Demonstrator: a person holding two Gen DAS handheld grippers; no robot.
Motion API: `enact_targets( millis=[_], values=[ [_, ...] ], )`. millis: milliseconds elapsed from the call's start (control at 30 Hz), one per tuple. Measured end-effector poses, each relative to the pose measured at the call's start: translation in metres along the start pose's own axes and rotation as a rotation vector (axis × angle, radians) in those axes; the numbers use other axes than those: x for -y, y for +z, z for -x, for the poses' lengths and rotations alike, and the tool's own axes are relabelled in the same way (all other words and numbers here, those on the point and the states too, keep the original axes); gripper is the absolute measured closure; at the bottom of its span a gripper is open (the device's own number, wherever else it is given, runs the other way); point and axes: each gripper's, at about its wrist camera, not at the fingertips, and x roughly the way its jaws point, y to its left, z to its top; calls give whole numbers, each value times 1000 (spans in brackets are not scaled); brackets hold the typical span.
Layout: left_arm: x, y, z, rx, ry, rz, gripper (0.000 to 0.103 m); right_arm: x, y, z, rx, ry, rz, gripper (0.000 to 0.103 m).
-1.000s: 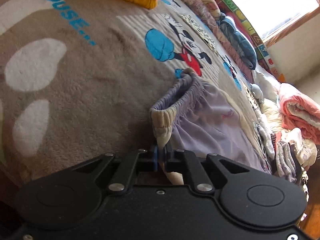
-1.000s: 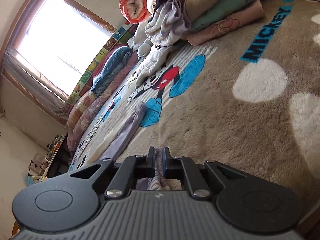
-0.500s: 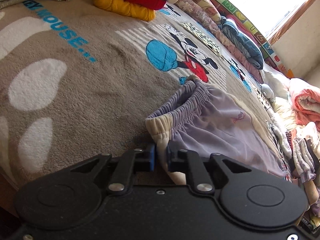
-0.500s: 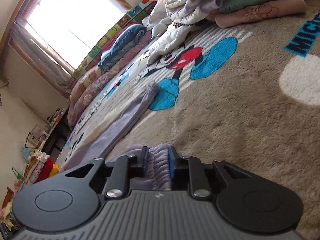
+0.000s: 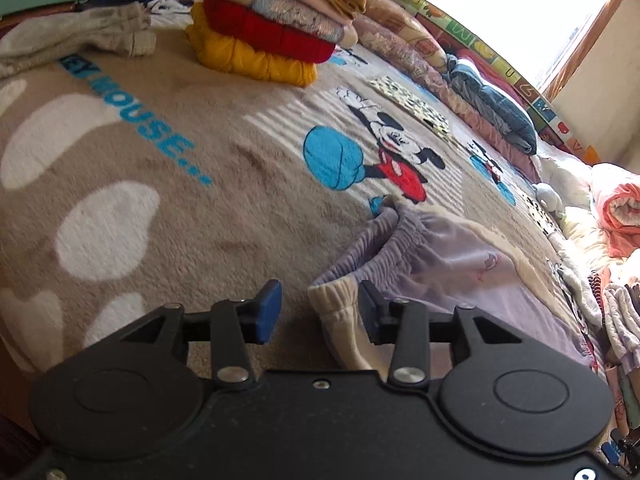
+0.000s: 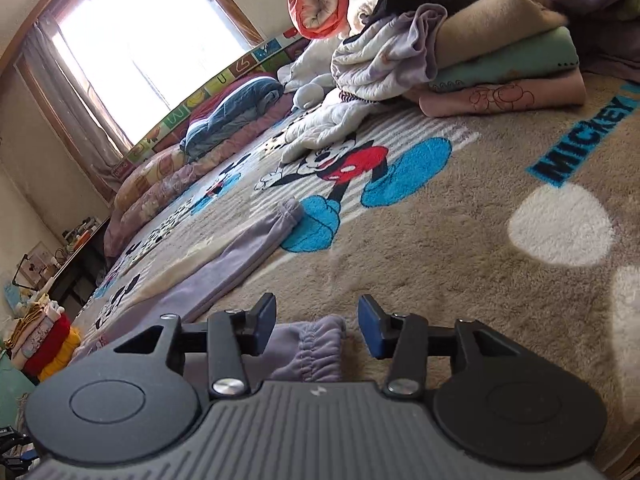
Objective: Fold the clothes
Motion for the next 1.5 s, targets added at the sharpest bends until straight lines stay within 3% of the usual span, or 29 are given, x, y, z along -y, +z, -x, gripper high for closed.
enact_targets(
  millis=[167, 300, 400, 600, 733, 867, 900, 1000, 1067, 1133, 1267, 1333, 1500],
  values=[
    [26, 18, -4, 9, -75, -131, 63, -19, 4, -2, 42, 21, 42, 56],
    [47, 45, -20, 13, -88, -201, 63, -47, 2, -12, 49, 71, 117, 56],
    [51, 70, -46, -19, -99, -182, 63, -73, -6, -22, 28, 133, 194, 56],
    [44, 99, -118, -202, -118, -130, 63, -135, -42, -44, -77, 282, 459, 56],
    [43, 101, -150, -264, -149, -117, 63, -153, -61, -50, -169, 369, 523, 57],
    [38, 97, -170, -319, -233, -74, 64, -158, -68, -52, -229, 427, 522, 57],
    [40, 96, -172, -321, -250, -87, 72, -158, -70, -53, -238, 426, 522, 57],
    [56, 97, -159, -219, -278, -222, 82, -157, -74, -56, -260, 419, 519, 57],
    [67, 102, -133, -58, -271, -333, 84, -155, -75, -57, -268, 414, 516, 57],
    [70, 104, -125, 28, -237, -403, 84, -154, -76, -56, -272, 408, 521, 57],
    [57, 100, -152, -52, -148, -397, 77, -156, -83, -57, -288, 391, 550, 57],
    [47, 106, -153, -54, -131, -331, 61, -157, -85, -56, -286, 389, 560, 57],
    [34, 117, -141, -51, -164, -228, 62, -161, -86, -51, -277, 399, 574, 57]
  ],
)
